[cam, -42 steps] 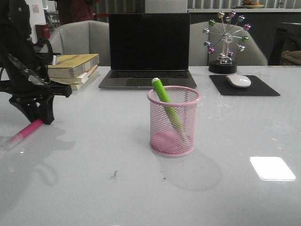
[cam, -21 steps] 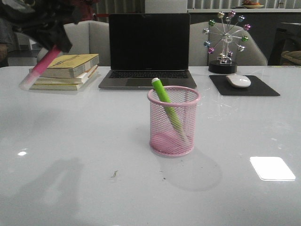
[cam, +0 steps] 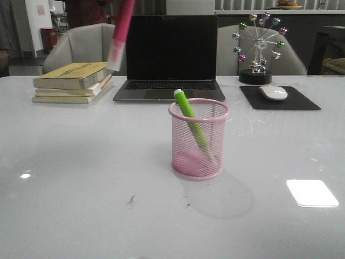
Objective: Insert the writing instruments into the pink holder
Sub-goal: 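Lift the pink marker upright and carry it over the holder, then lower the pink marker into the holder and open the left gripper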
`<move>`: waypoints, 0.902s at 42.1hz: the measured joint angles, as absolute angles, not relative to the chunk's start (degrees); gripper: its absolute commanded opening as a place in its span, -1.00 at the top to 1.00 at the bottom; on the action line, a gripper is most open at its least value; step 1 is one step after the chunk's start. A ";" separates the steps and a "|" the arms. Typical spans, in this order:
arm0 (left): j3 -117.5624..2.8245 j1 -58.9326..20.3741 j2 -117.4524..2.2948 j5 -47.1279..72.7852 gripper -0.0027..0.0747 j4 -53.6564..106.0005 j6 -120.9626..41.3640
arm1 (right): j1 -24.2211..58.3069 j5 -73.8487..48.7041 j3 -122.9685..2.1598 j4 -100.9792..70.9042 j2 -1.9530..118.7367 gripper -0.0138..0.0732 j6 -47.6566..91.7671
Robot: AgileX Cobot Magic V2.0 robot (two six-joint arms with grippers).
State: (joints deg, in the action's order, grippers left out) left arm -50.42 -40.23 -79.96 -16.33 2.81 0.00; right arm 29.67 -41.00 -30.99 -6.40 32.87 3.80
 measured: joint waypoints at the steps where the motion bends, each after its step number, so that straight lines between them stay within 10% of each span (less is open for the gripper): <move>1: -50.42 -41.06 -80.95 -18.86 0.69 2.81 0.00 | 29.67 -41.00 -30.99 -6.40 32.87 -0.34 3.80; 38: -58.40 -46.46 -109.68 -40.99 0.52 2.81 -0.31 | 29.67 -41.00 -30.99 -6.40 32.87 -0.34 3.80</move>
